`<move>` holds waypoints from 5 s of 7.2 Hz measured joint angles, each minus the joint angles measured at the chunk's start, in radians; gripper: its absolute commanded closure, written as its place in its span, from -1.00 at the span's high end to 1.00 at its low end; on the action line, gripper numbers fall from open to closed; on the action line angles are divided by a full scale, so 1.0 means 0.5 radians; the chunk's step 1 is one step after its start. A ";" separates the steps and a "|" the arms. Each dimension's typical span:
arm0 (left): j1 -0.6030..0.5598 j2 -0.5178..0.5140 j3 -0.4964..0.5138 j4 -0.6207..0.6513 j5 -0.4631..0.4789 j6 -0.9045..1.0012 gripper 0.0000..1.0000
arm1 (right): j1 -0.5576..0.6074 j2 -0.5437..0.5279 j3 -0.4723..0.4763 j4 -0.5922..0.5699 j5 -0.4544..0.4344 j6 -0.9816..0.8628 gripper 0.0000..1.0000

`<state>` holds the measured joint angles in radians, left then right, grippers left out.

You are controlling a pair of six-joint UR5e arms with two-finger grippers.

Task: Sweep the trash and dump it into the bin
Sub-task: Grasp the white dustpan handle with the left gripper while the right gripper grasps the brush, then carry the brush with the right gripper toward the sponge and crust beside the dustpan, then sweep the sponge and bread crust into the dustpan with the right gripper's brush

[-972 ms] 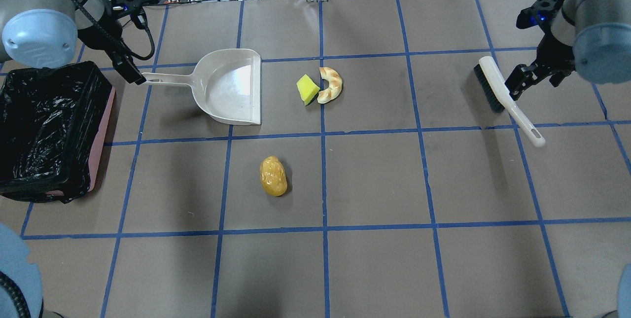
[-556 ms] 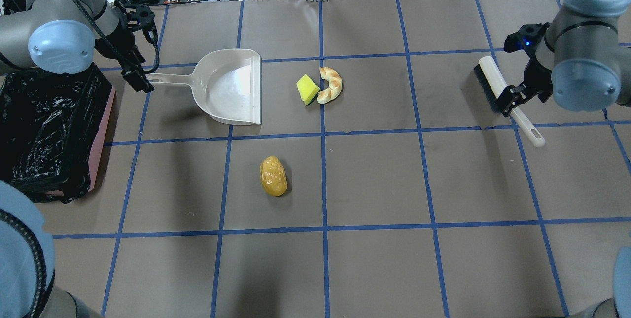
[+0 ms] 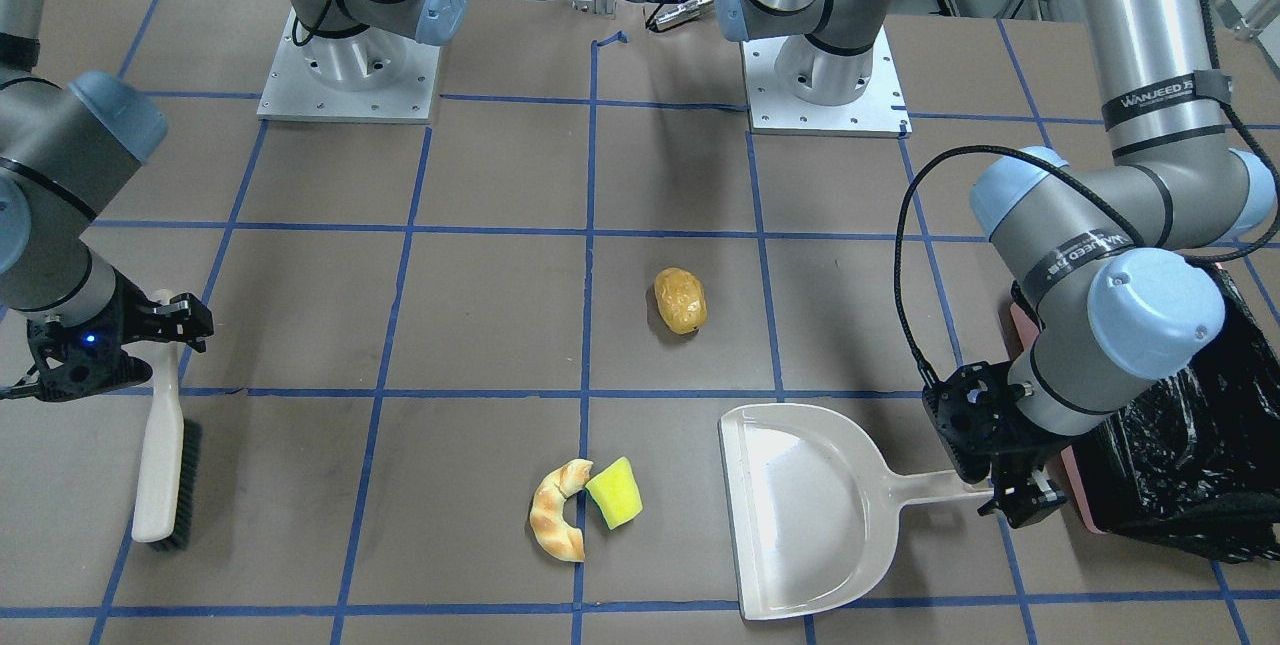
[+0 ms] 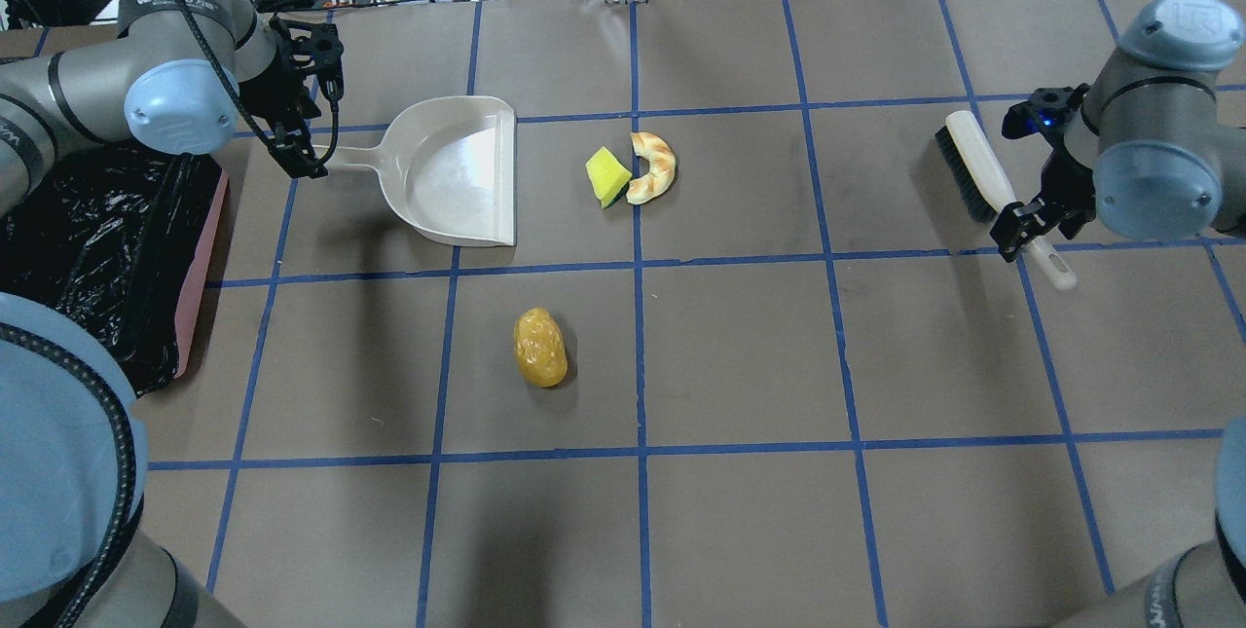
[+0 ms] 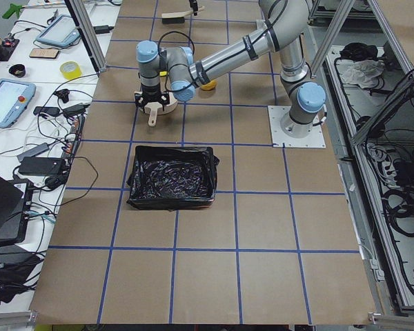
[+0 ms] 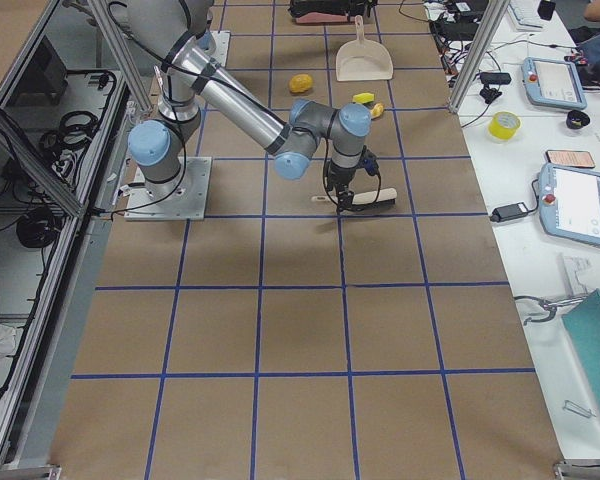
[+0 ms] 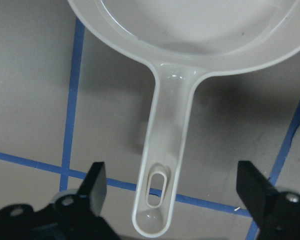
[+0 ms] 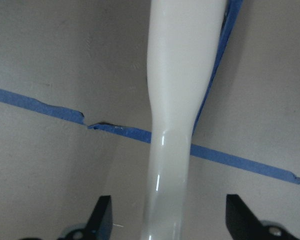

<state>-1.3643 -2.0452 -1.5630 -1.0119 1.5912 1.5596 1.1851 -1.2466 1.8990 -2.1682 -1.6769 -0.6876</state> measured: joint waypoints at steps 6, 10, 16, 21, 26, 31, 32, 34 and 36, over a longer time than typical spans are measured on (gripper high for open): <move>-0.076 -0.157 -0.024 0.061 -0.014 -0.041 0.97 | -0.010 -0.022 -0.036 0.122 0.021 0.063 -1.00; -0.106 -0.220 -0.045 0.144 -0.106 -0.051 -0.13 | 0.103 -0.049 -0.136 0.276 0.290 0.557 -1.00; -0.137 -0.221 -0.113 0.286 -0.157 -0.028 -1.00 | 0.922 0.036 -0.242 0.267 0.278 1.536 -1.00; -0.205 -0.215 -0.118 0.285 -0.117 -0.018 -1.00 | 1.213 0.208 -0.403 0.272 0.244 1.913 -1.00; -0.218 -0.199 -0.129 0.279 -0.067 -0.015 -1.00 | 1.416 0.431 -0.665 0.265 0.257 2.178 -1.00; -0.241 -0.194 -0.130 0.276 -0.030 -0.018 -1.00 | 1.717 0.702 -1.091 0.259 0.389 2.756 -1.00; -0.241 -0.195 -0.131 0.277 -0.030 -0.020 -1.00 | 1.773 0.757 -1.177 0.258 0.427 2.844 -1.00; -0.241 -0.191 -0.132 0.280 -0.031 -0.020 -1.00 | 1.856 0.835 -1.319 0.254 0.531 2.993 -1.00; -0.239 -0.177 -0.136 0.282 -0.042 -0.027 -1.00 | 1.912 0.837 -1.376 0.287 0.583 3.068 -1.00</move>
<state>-1.4835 -2.1338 -1.6311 -0.8709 1.5701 1.5459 2.1408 -0.8281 1.2112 -2.0248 -1.3853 0.8463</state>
